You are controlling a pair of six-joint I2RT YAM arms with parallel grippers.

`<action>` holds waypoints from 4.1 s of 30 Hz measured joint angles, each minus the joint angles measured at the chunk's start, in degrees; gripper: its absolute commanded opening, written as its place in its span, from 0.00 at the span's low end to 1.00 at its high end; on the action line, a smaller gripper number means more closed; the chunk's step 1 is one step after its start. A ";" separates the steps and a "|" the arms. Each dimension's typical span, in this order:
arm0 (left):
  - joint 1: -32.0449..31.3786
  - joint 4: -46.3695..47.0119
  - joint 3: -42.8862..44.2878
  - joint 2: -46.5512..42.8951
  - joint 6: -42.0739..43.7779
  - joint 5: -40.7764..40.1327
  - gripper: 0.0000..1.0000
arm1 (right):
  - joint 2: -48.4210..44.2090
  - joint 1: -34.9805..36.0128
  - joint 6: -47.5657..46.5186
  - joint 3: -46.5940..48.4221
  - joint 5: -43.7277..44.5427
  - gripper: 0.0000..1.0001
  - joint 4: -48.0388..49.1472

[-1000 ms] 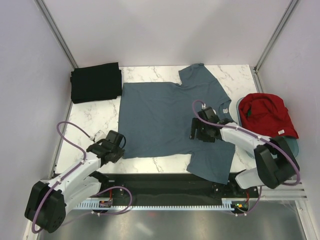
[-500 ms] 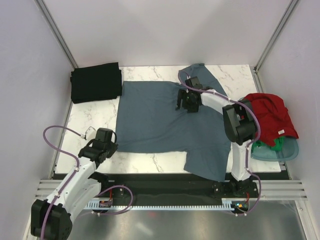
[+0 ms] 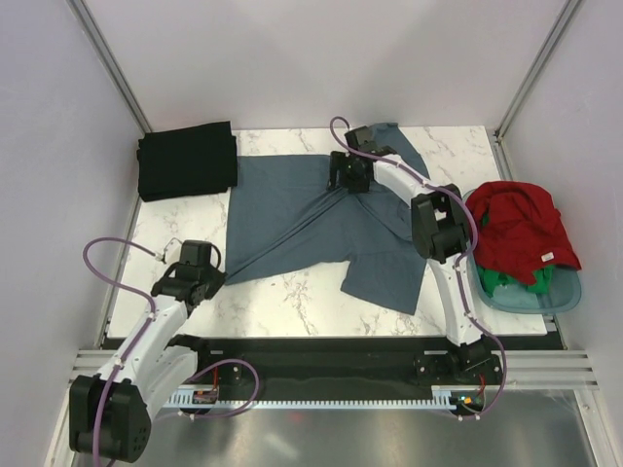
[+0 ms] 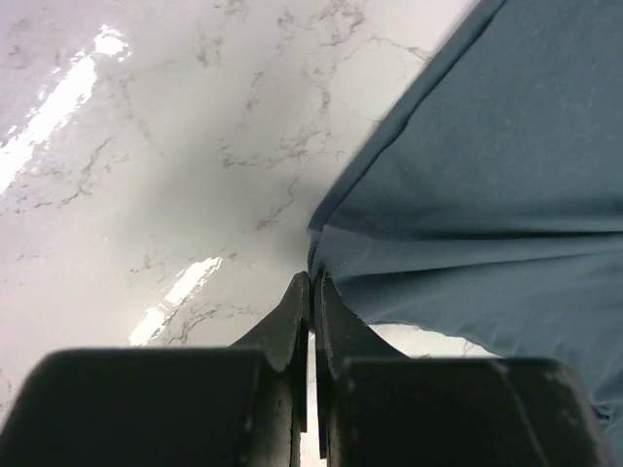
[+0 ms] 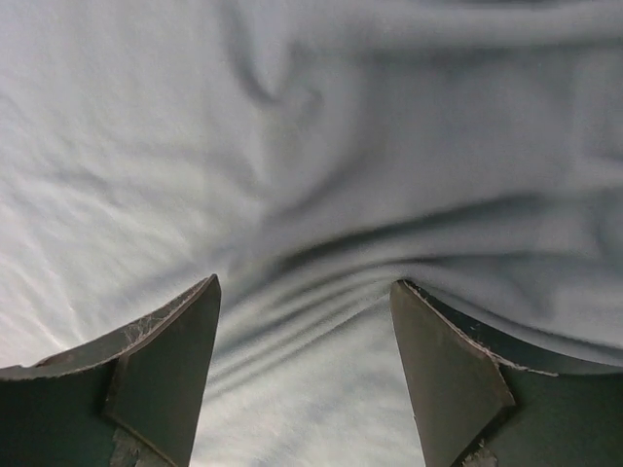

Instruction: Fold and stack the t-shirts

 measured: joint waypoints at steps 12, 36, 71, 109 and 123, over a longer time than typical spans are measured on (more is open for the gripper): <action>0.00 0.66 0.09 -2.69 1.88 3.15 0.02 | -42.73 -0.37 -0.68 -40.15 16.15 0.81 -6.16; 0.00 -0.55 0.11 -1.99 2.95 5.49 0.02 | -79.93 8.44 24.87 -86.95 14.71 0.77 -12.07; 0.00 -18.78 15.08 -11.43 7.96 16.17 0.02 | -95.58 11.37 26.10 -68.83 9.94 0.00 -26.27; 2.19 -18.21 31.89 21.59 21.75 6.56 0.02 | -54.82 -2.29 8.13 -34.51 24.41 0.00 -23.12; 6.60 -13.14 40.61 41.92 25.24 7.45 0.07 | -38.16 -7.63 3.93 -23.32 23.52 0.01 -20.83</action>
